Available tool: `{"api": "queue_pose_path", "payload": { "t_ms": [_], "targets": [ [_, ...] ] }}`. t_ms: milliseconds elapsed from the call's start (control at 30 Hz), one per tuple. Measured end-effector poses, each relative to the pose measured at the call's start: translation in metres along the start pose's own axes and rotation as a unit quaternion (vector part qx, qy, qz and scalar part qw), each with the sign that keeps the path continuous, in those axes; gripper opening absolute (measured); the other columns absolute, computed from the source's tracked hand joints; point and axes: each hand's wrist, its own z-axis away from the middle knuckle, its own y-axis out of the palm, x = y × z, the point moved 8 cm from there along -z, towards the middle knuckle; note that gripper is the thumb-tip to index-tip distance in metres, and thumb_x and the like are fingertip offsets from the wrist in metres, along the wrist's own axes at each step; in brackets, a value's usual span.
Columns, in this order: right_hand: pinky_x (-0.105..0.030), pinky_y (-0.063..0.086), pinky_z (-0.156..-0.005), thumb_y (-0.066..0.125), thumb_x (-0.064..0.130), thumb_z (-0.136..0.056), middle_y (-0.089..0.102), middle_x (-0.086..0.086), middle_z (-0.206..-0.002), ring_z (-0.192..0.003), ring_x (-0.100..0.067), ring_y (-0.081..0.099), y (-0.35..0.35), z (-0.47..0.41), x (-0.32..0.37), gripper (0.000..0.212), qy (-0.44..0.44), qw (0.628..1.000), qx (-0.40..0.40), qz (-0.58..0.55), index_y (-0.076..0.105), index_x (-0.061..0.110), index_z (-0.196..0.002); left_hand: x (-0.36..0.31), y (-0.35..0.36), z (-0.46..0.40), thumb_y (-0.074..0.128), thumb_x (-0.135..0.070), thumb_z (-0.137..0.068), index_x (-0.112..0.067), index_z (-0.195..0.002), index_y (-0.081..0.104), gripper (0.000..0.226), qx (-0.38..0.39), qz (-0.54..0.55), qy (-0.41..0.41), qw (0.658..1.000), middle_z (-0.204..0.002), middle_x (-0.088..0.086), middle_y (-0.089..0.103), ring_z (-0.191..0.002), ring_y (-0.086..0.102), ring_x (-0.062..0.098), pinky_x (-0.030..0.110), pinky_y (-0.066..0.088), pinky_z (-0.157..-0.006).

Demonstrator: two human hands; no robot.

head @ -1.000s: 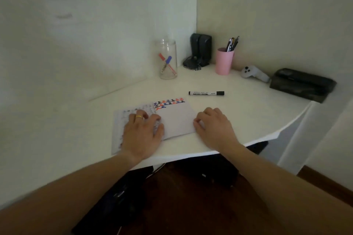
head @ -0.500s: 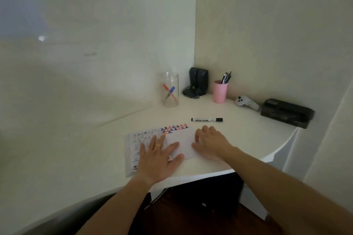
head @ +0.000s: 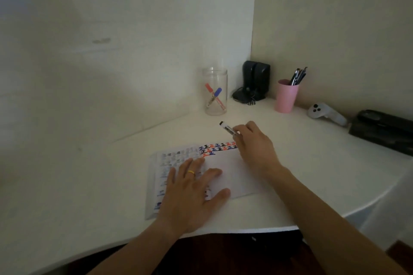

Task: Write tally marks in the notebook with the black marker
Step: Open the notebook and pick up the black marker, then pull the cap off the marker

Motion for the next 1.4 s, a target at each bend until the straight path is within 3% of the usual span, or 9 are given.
{"api": "queue_pose_path", "payload": {
  "t_ms": [167, 367, 533, 667, 800, 933, 1133, 1267, 1400],
  "targets": [
    [-0.030, 0.047, -0.073, 0.057, 0.029, -0.099, 0.068, 0.004, -0.086, -0.076, -0.014, 0.060, 0.018, 0.023, 0.025, 0.022, 0.138, 0.934, 0.048, -0.325, 0.073, 0.016, -0.109, 0.000, -0.003, 0.004, 0.033, -0.085, -0.082, -0.053, -0.130, 0.043, 0.059, -0.011, 0.003, -0.022, 1.000, -0.160, -0.001, 0.030, -0.150, 0.023, 0.023, 0.053, 0.020, -0.121],
    [-0.030, 0.044, -0.067, 0.070, 0.034, -0.088, 0.065, 0.006, -0.067, -0.067, -0.018, 0.059, 0.026, 0.038, 0.014, 0.021, 0.220, 0.891, 0.057, -0.393, 0.077, 0.015, -0.081, 0.008, -0.022, 0.006, 0.022, -0.070, -0.089, -0.037, -0.131, 0.051, 0.061, -0.046, 0.010, -0.067, 0.997, -0.136, -0.002, 0.052, -0.128, 0.049, 0.022, 0.040, 0.043, -0.104],
    [-0.030, 0.040, -0.058, 0.073, 0.032, -0.077, 0.056, 0.011, -0.044, -0.051, -0.017, 0.051, 0.041, 0.034, 0.008, 0.021, 0.266, 0.869, 0.098, -0.406, 0.070, 0.024, -0.058, 0.021, -0.048, -0.059, 0.028, -0.050, -0.104, -0.014, -0.099, 0.063, 0.050, -0.003, 0.036, -0.019, 0.999, -0.098, 0.009, 0.071, -0.094, 0.064, 0.029, 0.043, 0.052, -0.086],
    [-0.023, 0.036, -0.040, 0.074, 0.014, -0.079, 0.053, -0.011, -0.056, -0.040, -0.021, 0.046, 0.058, 0.005, 0.003, 0.017, 0.368, 0.788, 0.199, -0.451, 0.069, 0.005, -0.065, 0.046, -0.038, -0.109, 0.036, -0.044, -0.106, -0.022, -0.094, 0.070, 0.042, -0.049, 0.125, -0.007, 0.991, -0.075, -0.004, 0.075, -0.078, 0.071, 0.018, 0.039, 0.054, -0.083],
    [-0.028, 0.054, -0.052, 0.071, 0.014, -0.085, 0.062, -0.016, -0.081, -0.060, -0.022, 0.062, 0.065, -0.033, 0.005, 0.027, 0.364, 0.713, 0.162, -0.577, 0.076, -0.005, -0.103, 0.065, -0.025, -0.115, 0.037, -0.041, -0.104, -0.027, -0.097, 0.068, 0.035, -0.124, 0.259, 0.020, 0.958, -0.063, -0.002, 0.071, -0.053, 0.062, 0.004, 0.018, 0.045, -0.061],
    [-0.030, 0.055, -0.063, 0.077, 0.016, -0.081, 0.069, -0.007, -0.076, -0.066, -0.019, 0.068, 0.075, -0.037, 0.004, 0.024, 0.291, 0.713, 0.165, -0.616, 0.077, 0.001, -0.100, 0.067, -0.028, -0.111, 0.018, -0.052, -0.104, -0.034, -0.107, 0.058, 0.044, -0.147, 0.234, 0.067, 0.959, -0.060, -0.004, 0.065, -0.050, 0.059, 0.007, 0.028, 0.049, -0.057],
    [-0.023, 0.050, -0.054, 0.080, 0.020, -0.074, 0.064, -0.009, -0.070, -0.062, -0.017, 0.060, 0.074, -0.032, 0.015, 0.024, 0.198, 0.738, 0.155, -0.626, 0.072, 0.007, -0.093, 0.054, -0.034, -0.107, 0.041, -0.067, -0.093, -0.031, -0.126, 0.053, 0.050, -0.205, 0.063, 0.113, 0.970, -0.071, -0.013, 0.060, -0.042, 0.040, 0.002, 0.019, 0.038, -0.047],
    [-0.024, 0.047, -0.051, 0.075, 0.015, -0.077, 0.058, -0.008, -0.063, -0.057, -0.017, 0.054, 0.070, -0.033, 0.016, 0.017, 0.187, 0.725, 0.153, -0.645, 0.067, 0.006, -0.089, 0.054, -0.040, -0.107, 0.046, -0.053, -0.097, -0.025, -0.115, 0.065, 0.038, -0.243, 0.018, 0.126, 0.962, -0.069, -0.008, 0.065, -0.044, 0.057, 0.013, 0.029, 0.046, -0.039],
    [-0.023, 0.047, -0.050, 0.073, 0.014, -0.075, 0.062, -0.007, -0.061, -0.054, -0.016, 0.056, 0.062, -0.029, 0.019, 0.019, 0.183, 0.719, 0.137, -0.656, 0.076, 0.003, -0.091, 0.047, -0.049, -0.102, 0.045, -0.048, -0.098, -0.019, -0.103, 0.068, 0.037, -0.244, -0.005, 0.155, 0.957, -0.069, -0.006, 0.067, -0.040, 0.053, 0.016, 0.031, 0.042, -0.034]
  ]
}}
